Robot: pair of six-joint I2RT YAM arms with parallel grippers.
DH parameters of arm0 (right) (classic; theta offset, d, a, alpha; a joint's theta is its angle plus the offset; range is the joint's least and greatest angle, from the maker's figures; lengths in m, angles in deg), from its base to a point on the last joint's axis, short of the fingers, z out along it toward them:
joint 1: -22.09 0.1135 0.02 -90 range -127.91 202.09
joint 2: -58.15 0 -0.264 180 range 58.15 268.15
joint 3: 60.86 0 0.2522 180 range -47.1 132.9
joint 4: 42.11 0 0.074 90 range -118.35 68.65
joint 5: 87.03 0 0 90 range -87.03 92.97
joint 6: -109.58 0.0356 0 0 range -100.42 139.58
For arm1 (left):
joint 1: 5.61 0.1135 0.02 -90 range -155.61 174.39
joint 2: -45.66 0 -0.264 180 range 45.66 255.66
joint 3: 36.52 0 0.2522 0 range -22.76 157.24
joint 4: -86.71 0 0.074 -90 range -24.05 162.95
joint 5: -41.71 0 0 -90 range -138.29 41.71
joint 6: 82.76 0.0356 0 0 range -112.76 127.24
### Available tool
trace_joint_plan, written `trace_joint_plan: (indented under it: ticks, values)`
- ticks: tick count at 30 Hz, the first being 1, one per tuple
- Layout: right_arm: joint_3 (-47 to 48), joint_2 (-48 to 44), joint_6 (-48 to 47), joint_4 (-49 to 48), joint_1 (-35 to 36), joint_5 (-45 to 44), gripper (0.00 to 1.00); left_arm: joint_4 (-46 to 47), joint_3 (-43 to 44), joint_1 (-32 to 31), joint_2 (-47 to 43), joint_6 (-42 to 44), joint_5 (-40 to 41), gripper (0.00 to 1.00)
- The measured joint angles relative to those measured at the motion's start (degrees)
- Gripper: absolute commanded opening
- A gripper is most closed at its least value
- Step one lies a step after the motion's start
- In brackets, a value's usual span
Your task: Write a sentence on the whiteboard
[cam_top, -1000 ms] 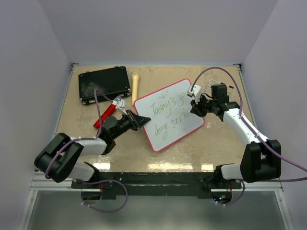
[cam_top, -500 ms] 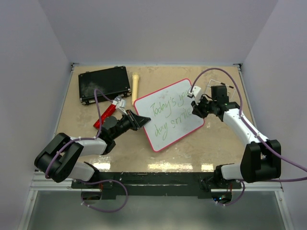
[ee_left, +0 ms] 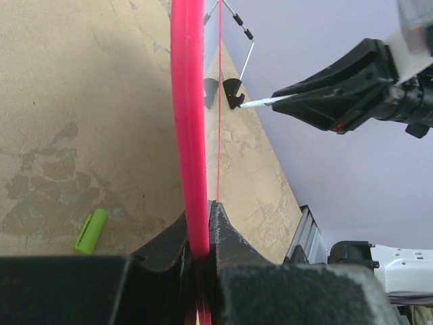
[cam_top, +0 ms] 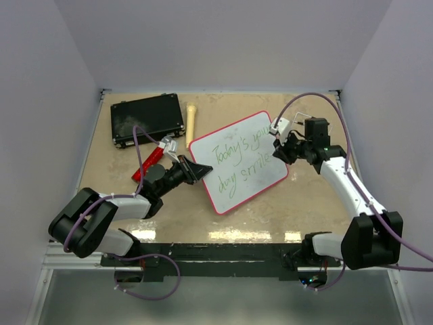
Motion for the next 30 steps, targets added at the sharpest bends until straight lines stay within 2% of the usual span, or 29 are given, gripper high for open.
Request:
trace_joint_plan:
  ticks: [5, 12, 30]
  values:
    - [0.02, -2.08, -0.26, 0.31, 3.19, 5.70, 0.00, 0.04, 0.00, 0.00, 0.00, 0.02, -0.04, 0.00]
    - [-0.37, -1.03, 0.39, 0.00, 9.94, 6.91, 0.00, 0.02, 0.00, 0.00, 0.00, 0.02, -0.02, 0.00]
    - [-1.42, -0.66, 3.89, -2.38, 9.97, -0.15, 0.00, 0.02, 0.00, 0.00, 0.00, 0.04, -0.04, 0.00]
